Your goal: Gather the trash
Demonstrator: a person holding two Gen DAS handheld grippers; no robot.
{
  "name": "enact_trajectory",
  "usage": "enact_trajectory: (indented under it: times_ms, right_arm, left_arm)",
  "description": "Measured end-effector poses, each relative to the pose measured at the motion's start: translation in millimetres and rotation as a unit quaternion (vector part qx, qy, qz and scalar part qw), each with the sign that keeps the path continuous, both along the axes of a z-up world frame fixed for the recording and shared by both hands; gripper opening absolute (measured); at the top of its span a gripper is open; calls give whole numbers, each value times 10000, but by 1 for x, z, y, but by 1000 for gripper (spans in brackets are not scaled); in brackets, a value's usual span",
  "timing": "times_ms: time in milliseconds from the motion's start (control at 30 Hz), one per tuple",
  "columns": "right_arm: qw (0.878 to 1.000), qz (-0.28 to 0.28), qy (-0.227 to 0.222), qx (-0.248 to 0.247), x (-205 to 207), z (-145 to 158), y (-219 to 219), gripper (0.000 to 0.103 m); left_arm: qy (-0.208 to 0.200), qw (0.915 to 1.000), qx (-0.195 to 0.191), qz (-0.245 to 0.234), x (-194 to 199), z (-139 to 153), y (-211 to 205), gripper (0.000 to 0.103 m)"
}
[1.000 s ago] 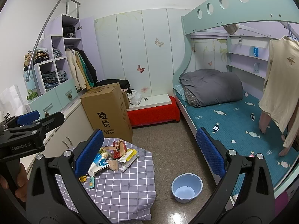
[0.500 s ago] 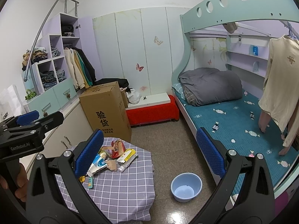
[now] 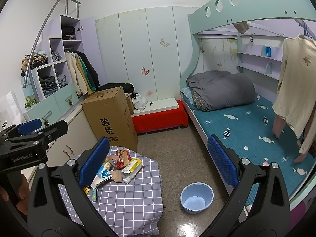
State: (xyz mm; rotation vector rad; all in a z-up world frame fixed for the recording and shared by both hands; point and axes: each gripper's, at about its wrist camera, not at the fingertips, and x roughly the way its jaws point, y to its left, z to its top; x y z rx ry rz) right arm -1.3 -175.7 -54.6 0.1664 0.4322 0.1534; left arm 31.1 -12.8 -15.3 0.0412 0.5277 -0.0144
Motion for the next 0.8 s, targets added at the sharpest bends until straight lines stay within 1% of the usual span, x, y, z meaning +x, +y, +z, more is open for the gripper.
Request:
enact_trajectory:
  times_ms: [433,800]
  right_arm:
    - [9999,61,90,75,12,-1,-6,97]
    - [9995,215,153,200,28,-5,-28,97]
  left_arm:
    - [123,9999,55,66,11,2,-5,99]
    - [229,9993,174,240,20,3,-27,99]
